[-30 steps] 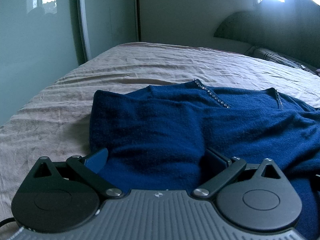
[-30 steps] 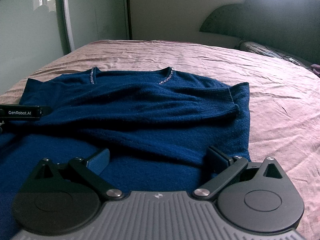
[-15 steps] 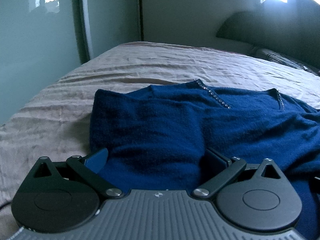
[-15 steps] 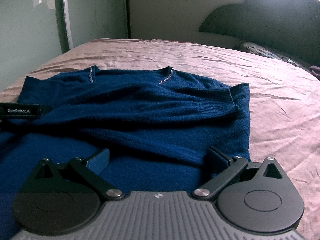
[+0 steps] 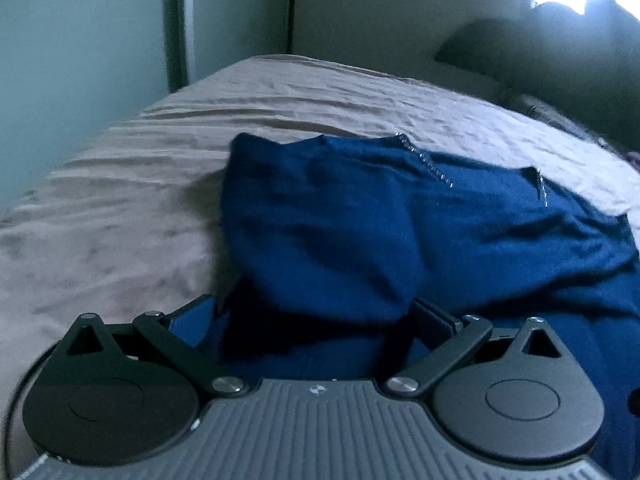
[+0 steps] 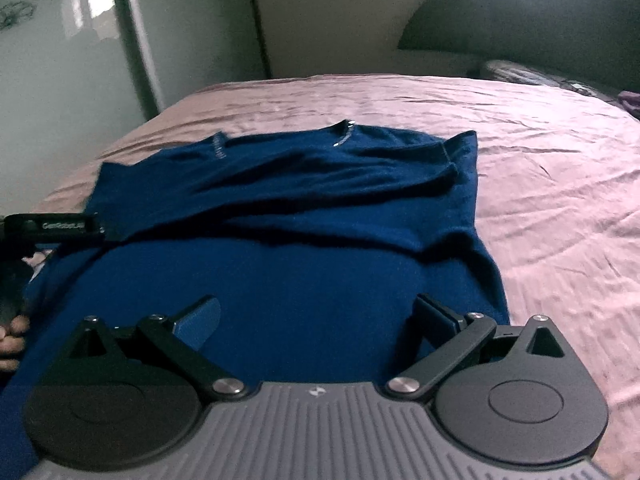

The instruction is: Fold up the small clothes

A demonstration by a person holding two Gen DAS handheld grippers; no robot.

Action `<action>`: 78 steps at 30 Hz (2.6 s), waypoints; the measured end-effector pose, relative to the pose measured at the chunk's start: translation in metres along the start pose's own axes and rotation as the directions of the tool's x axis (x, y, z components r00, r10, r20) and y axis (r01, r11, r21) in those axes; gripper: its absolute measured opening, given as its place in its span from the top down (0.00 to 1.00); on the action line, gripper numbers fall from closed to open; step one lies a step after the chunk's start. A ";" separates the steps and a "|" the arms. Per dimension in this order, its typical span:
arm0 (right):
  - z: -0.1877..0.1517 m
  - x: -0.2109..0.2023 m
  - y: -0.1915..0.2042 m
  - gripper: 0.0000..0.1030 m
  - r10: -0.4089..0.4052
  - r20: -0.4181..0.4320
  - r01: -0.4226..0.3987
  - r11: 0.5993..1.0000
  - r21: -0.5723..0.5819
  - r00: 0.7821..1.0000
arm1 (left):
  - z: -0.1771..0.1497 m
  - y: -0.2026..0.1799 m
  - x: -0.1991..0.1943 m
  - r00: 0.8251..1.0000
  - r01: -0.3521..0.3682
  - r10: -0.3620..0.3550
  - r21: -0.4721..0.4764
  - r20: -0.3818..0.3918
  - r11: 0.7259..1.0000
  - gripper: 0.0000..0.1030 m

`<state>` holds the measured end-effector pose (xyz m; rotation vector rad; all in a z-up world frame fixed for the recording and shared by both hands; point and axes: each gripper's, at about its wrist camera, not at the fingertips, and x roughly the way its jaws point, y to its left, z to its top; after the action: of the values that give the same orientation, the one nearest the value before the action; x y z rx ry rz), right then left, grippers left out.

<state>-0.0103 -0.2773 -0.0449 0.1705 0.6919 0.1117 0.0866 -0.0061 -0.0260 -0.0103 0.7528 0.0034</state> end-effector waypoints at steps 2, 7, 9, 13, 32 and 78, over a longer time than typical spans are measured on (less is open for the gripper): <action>-0.004 -0.012 0.006 0.00 0.016 0.002 -0.016 0.999 -0.028 1.000 | -0.007 -0.003 -0.013 1.000 -0.019 0.019 0.023 0.005 1.000 0.00; -0.016 -0.035 0.024 0.00 0.029 -0.003 -0.030 0.995 -0.099 1.000 | -0.025 -0.004 -0.045 0.999 -0.033 0.032 0.069 0.010 0.997 0.00; -0.021 -0.044 0.030 0.00 0.039 0.002 -0.039 0.992 -0.121 0.999 | -0.032 -0.004 -0.056 0.999 -0.044 0.043 0.077 0.016 0.996 0.00; -0.032 -0.063 0.040 0.00 0.044 0.021 -0.040 0.988 -0.152 0.999 | -0.040 -0.002 -0.075 0.999 -0.049 0.048 0.073 0.016 0.996 0.00; -0.073 -0.117 0.043 0.00 0.082 0.017 -0.080 0.995 -0.062 0.997 | -0.071 -0.005 -0.140 0.997 -0.038 0.036 0.037 0.067 0.999 0.00; -0.106 -0.145 0.044 0.00 0.255 -0.056 -0.259 0.962 -0.090 0.965 | -0.129 0.036 -0.173 0.994 -0.009 0.023 0.130 -0.107 0.992 0.04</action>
<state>-0.1912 -0.2450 -0.0266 0.1648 0.7039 0.3988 -0.1277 0.0286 -0.0025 0.1196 0.8602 -0.0306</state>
